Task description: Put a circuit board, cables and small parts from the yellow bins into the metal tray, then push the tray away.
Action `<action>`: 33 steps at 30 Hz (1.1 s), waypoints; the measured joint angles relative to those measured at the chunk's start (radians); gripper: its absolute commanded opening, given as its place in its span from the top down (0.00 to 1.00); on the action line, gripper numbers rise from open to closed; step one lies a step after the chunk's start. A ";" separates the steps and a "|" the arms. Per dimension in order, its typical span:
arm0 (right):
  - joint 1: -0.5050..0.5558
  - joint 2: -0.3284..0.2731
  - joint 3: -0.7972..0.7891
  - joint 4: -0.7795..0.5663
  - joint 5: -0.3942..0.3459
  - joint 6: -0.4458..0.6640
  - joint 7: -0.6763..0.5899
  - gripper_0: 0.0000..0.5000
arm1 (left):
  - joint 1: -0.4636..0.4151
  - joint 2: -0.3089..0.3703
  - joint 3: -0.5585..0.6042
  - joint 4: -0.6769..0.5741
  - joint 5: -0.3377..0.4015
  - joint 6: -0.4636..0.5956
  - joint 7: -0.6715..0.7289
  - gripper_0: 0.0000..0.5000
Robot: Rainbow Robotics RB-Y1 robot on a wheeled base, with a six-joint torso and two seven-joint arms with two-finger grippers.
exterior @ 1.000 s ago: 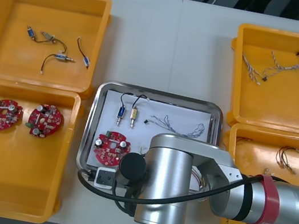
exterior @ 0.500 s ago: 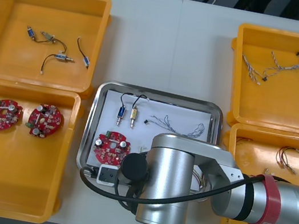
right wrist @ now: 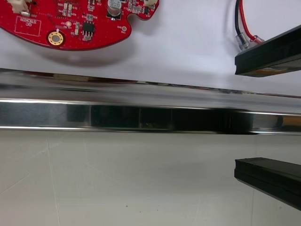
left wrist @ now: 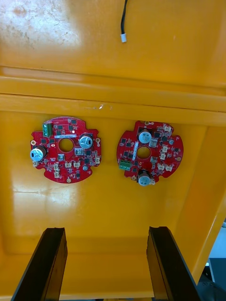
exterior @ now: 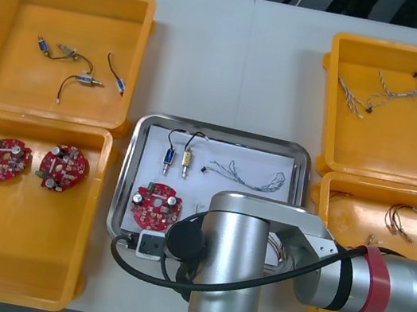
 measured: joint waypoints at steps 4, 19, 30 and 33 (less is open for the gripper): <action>0.000 0.000 0.000 0.000 0.018 0.000 0.000 0.00 | 0.000 0.000 0.000 0.000 0.000 0.000 0.000 0.00; 0.026 0.002 0.001 0.000 0.111 0.001 -0.009 0.00 | 0.000 0.000 0.000 0.000 0.000 0.000 0.000 0.00; 0.041 0.003 0.001 0.000 0.128 0.005 -0.009 0.00 | 0.000 0.000 0.000 0.000 0.000 0.000 0.000 0.00; 0.041 0.003 0.001 0.000 0.128 0.007 -0.009 0.08 | 0.000 0.000 0.000 0.000 0.000 0.000 0.000 0.00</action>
